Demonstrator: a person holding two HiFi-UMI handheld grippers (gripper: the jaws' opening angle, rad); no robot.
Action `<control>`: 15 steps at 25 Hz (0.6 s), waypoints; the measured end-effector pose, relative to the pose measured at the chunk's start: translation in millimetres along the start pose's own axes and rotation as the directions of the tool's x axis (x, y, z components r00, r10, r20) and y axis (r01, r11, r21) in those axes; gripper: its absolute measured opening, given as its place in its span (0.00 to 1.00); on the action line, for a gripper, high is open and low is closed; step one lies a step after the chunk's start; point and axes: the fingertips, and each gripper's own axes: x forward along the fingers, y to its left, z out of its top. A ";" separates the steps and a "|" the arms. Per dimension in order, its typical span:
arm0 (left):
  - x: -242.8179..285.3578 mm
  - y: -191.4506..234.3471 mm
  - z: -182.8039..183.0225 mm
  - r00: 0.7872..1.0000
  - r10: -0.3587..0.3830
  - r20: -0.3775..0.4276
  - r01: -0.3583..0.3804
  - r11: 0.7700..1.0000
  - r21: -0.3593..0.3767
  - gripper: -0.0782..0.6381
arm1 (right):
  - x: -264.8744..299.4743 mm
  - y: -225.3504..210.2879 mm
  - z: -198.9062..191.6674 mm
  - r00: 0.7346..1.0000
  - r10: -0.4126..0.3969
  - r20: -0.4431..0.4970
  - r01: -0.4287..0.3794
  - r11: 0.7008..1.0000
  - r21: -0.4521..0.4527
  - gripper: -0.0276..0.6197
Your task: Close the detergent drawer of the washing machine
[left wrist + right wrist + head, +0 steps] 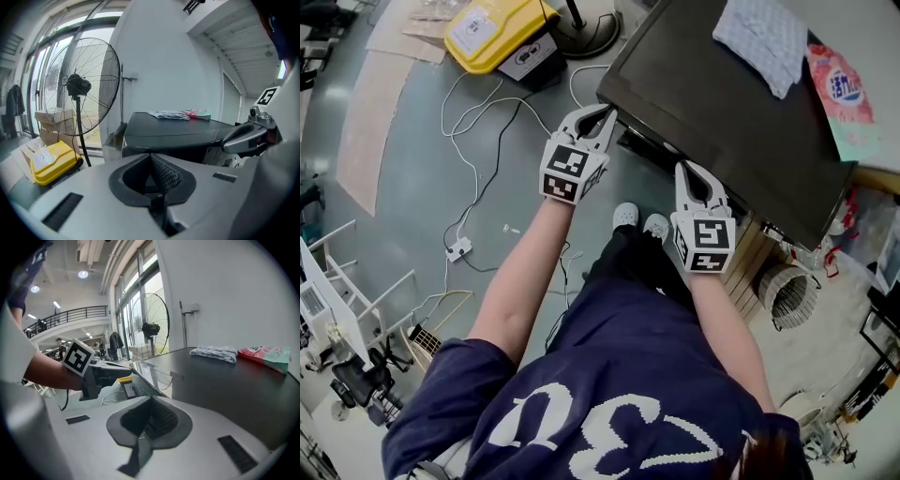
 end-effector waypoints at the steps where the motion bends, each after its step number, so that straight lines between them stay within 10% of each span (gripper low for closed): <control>1: 0.2 -0.3 -0.2 1.000 0.001 -0.003 -0.001 1.000 0.006 0.14 | -1.6 -1.8 1.8 1.000 -0.002 0.008 0.002 1.000 0.006 0.07; 15: -49.1 -18.6 68.8 0.993 0.079 0.086 -0.086 0.993 0.078 0.14 | -51.7 -24.4 62.6 0.982 -0.015 0.187 0.013 1.000 0.010 0.07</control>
